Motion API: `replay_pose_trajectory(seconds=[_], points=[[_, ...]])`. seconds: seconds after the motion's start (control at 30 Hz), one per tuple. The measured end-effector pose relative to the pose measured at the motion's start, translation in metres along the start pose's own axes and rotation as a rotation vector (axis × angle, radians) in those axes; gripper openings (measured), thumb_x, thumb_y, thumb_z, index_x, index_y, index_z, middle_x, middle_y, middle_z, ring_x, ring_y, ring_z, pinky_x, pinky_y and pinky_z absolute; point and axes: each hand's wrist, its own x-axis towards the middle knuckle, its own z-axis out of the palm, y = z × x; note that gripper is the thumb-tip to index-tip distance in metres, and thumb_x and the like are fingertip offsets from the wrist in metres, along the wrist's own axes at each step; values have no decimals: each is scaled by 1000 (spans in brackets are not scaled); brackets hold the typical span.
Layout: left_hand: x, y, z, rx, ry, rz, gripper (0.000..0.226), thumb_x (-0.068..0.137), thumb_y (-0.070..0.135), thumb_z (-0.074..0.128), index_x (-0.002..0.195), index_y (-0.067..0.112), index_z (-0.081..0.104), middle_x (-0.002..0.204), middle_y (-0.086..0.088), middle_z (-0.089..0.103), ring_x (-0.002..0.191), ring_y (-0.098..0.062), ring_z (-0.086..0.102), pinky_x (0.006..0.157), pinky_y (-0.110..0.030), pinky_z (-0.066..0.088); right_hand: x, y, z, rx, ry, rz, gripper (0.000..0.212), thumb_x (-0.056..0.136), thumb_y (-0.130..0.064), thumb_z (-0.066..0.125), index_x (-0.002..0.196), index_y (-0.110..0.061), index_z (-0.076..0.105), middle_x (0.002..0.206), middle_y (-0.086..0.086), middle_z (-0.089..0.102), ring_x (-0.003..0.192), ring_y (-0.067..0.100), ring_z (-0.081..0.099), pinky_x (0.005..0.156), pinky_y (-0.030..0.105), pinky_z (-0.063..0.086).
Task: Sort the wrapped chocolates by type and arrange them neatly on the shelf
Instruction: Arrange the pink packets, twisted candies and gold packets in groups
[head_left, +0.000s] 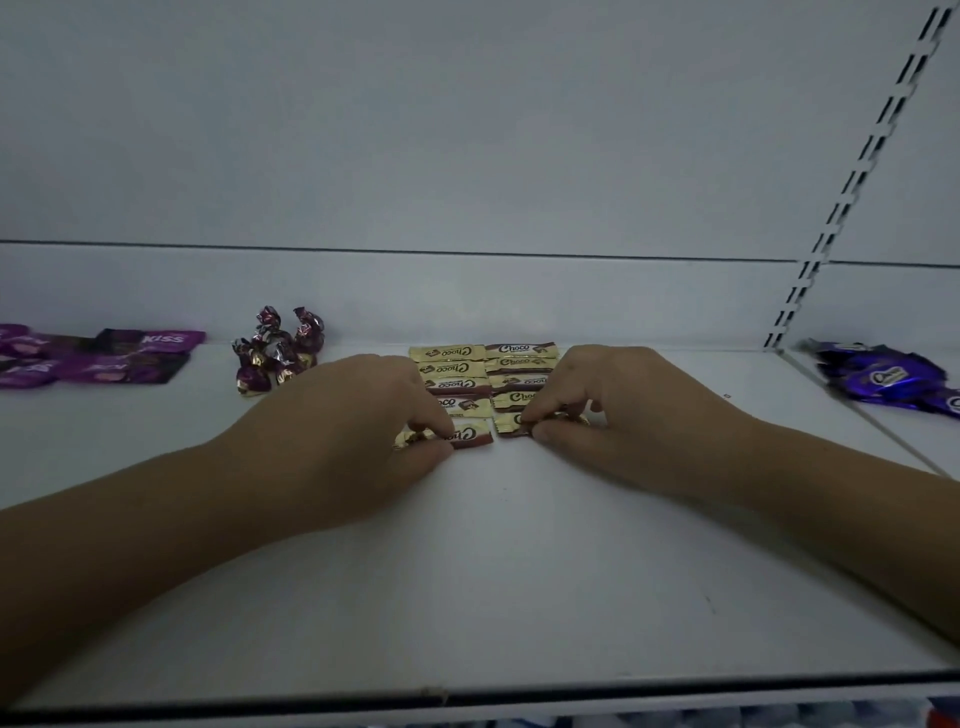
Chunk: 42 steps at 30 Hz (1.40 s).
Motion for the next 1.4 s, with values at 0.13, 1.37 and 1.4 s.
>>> replay_pose_trajectory(seconds=[0.13, 1.37, 1.4], points=[[3, -2, 2, 40, -22, -9, 33, 86, 51, 40, 104, 45, 66, 91, 15, 54, 80, -7, 50, 75, -30, 47, -2, 0, 1, 17, 1, 22, 19, 88, -30, 62, 101, -35, 74, 96, -18, 62, 91, -1, 55, 81, 19, 44], [118, 160, 20, -24, -31, 297, 30, 87, 50, 49, 112, 37, 59, 97, 21, 53, 93, -3, 49, 81, -22, 40, -94, 138, -101, -308, -45, 315, 26, 86, -34, 62, 111, -34, 65, 103, -17, 58, 94, 5, 56, 84, 22, 44], [129, 174, 25, -44, -37, 287, 31, 88, 49, 49, 114, 36, 59, 100, 20, 54, 93, -3, 49, 82, -22, 40, -98, 152, -109, -317, -54, 318, 28, 86, -32, 62, 113, -32, 65, 106, -15, 58, 100, 7, 56, 88, 23, 43]])
